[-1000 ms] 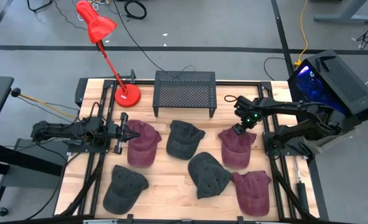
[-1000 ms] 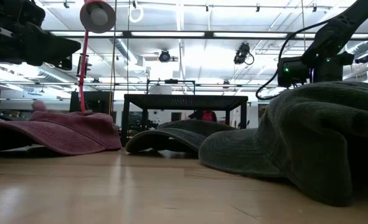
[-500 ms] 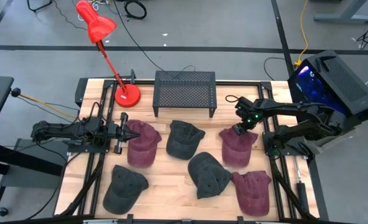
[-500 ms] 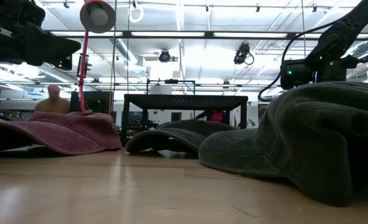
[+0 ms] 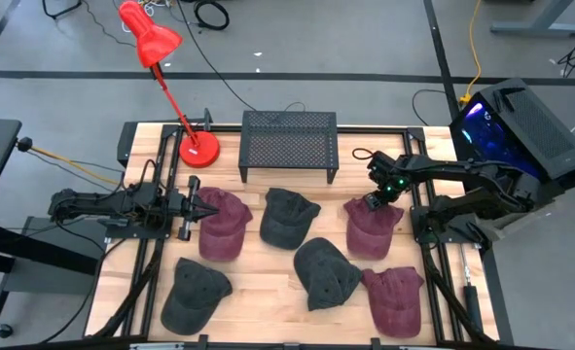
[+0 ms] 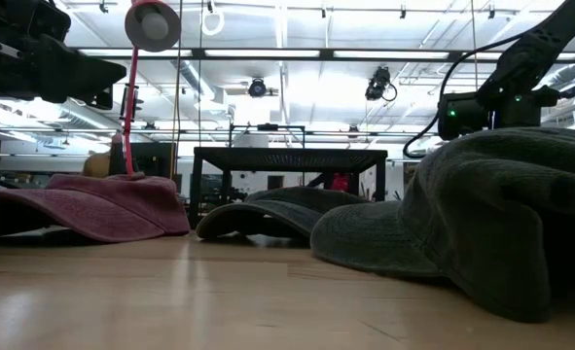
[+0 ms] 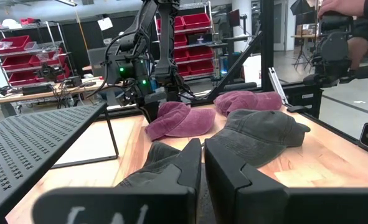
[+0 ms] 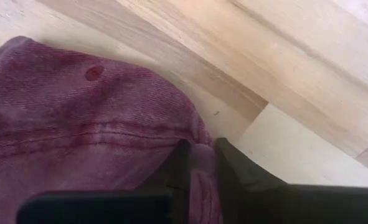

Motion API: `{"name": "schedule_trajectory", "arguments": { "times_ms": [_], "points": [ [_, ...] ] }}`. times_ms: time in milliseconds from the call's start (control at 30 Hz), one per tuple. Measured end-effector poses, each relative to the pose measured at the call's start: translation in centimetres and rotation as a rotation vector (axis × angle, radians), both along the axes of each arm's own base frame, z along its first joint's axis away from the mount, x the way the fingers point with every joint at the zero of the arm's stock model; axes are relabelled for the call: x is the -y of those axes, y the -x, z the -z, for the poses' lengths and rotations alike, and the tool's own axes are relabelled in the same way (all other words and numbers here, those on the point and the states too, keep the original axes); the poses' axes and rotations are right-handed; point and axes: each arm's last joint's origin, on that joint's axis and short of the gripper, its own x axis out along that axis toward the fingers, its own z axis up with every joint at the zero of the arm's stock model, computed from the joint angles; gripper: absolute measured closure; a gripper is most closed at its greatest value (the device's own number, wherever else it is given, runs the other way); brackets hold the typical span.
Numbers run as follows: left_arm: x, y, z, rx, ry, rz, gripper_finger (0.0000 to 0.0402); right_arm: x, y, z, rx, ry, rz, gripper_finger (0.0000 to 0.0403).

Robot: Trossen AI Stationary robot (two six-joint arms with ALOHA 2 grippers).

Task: Pick & Place hat
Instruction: Put the top right red cap on the shelf

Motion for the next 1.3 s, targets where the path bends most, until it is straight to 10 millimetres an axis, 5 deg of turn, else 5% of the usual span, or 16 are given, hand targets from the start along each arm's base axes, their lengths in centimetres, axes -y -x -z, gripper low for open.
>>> {"name": "schedule_trajectory", "arguments": {
  "times_ms": [533,1300],
  "points": [
    [0.0,0.0,0.0,0.000,0.000,0.000,0.0374,0.9,-2.1,-4.6,0.174,0.029,-0.032,0.0362],
    [0.0,0.0,0.0,0.000,0.000,0.000,0.0374,-0.3,-0.3,-11.0,0.284,0.137,-0.124,0.0362]
  ]
}}
